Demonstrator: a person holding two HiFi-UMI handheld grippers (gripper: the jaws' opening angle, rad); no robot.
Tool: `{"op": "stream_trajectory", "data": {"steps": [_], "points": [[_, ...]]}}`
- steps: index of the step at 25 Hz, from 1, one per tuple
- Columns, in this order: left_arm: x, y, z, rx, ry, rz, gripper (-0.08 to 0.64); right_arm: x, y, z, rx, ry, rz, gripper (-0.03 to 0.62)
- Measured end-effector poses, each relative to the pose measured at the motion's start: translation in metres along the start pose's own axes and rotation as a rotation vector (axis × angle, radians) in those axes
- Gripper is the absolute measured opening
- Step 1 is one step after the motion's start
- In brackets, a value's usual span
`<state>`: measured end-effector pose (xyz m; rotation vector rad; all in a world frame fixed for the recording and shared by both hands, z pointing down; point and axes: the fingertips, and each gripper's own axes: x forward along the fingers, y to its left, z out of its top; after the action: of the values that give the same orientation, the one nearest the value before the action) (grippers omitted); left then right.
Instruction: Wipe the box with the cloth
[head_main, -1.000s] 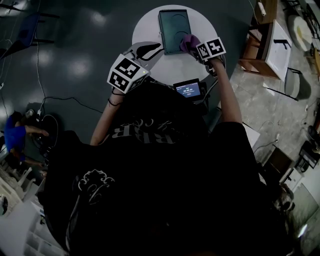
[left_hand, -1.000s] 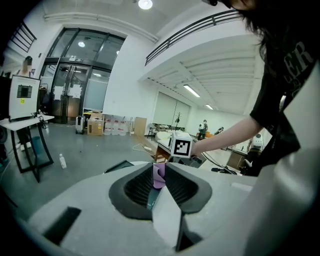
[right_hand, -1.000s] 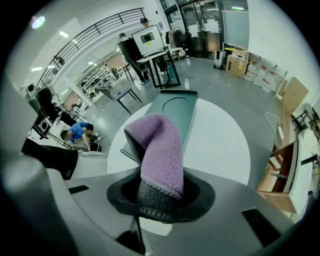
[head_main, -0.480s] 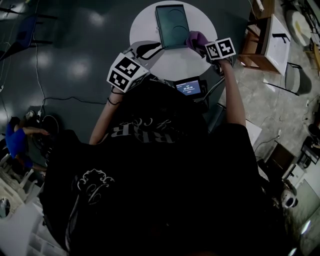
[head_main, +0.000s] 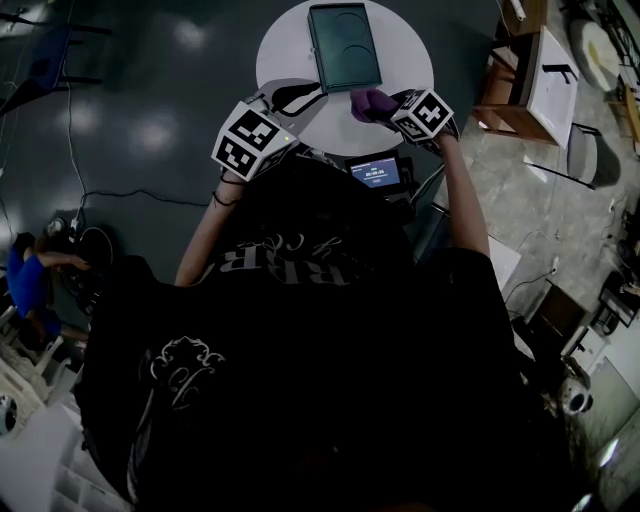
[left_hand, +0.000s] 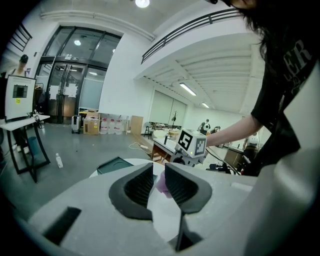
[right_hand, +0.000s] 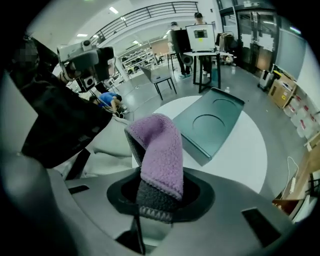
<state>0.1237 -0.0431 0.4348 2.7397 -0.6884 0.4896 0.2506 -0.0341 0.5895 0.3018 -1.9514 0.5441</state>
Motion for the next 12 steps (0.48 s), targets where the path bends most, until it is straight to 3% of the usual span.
{"op": "stream_trajectory", "data": {"steps": [5,12], "points": [[0.002,-0.002,-0.004,-0.01,0.008,0.012,0.066,0.033,0.01,0.009,-0.087,0.071,0.032,0.106],[-0.004,0.0,-0.01,-0.012,0.034,0.036,0.066,0.077,0.026,0.034,-0.105,0.1,0.104,0.106]]}}
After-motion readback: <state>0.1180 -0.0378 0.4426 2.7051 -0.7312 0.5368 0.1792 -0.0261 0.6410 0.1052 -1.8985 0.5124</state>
